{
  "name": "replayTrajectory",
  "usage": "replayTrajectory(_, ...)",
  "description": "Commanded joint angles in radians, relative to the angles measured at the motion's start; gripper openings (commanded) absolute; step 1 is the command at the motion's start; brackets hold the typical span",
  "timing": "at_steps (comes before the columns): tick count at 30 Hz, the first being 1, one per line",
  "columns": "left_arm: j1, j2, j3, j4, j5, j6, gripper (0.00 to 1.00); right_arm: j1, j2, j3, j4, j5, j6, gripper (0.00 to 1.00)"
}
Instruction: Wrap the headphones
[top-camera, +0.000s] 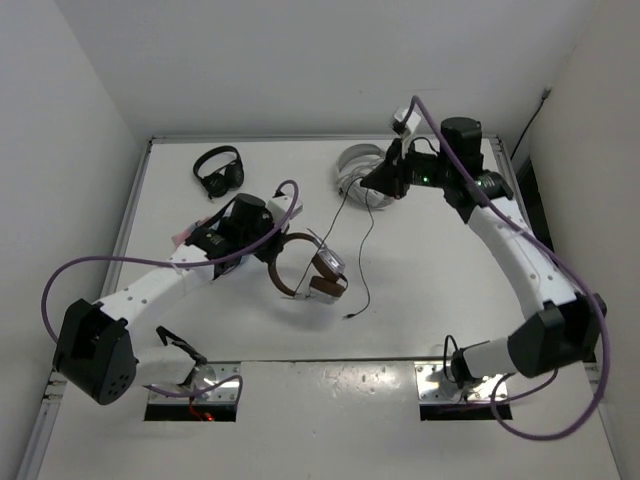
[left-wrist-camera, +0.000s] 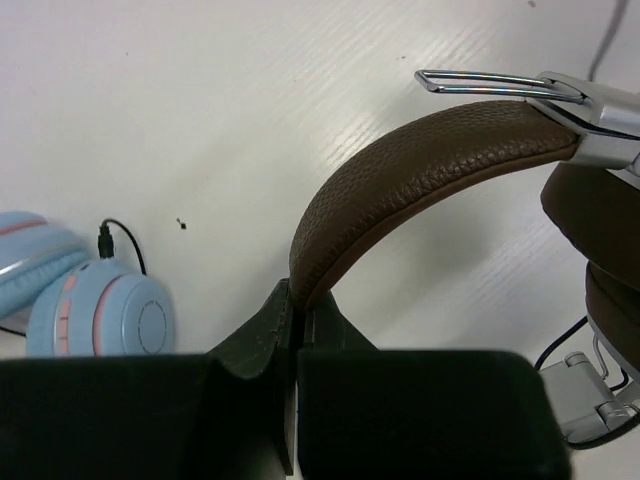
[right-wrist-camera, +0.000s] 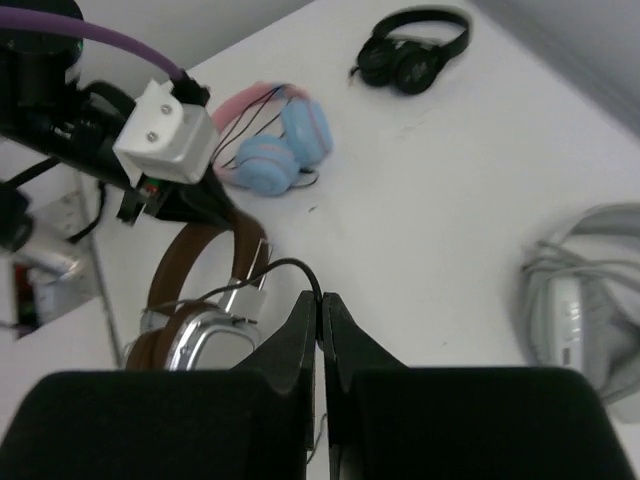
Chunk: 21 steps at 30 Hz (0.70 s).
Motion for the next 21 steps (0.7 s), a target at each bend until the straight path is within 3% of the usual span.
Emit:
replayTrajectory(1, -0.002, -0.052, 0.015, 0.095, 0.105, 0.099, 0.00, -0.042, 0.090, 0.122, -0.036, -0.294, 0.050, 0.00)
replayTrajectory(6, -0.002, -0.061, 0.033, 0.084, 0.180, 0.179, 0.00, -0.060, 0.236, 0.200, -0.134, -0.503, 0.078, 0.00)
replayTrajectory(11, -0.011, -0.071, 0.033, 0.084, 0.202, 0.208, 0.00, -0.048, 0.256, 0.146, -0.006, -0.580, 0.217, 0.00)
replayTrajectory(21, 0.022, -0.136, 0.024, 0.173, 0.168, 0.110, 0.00, -0.082, 0.236, 0.023, 0.020, -0.508, 0.201, 0.00)
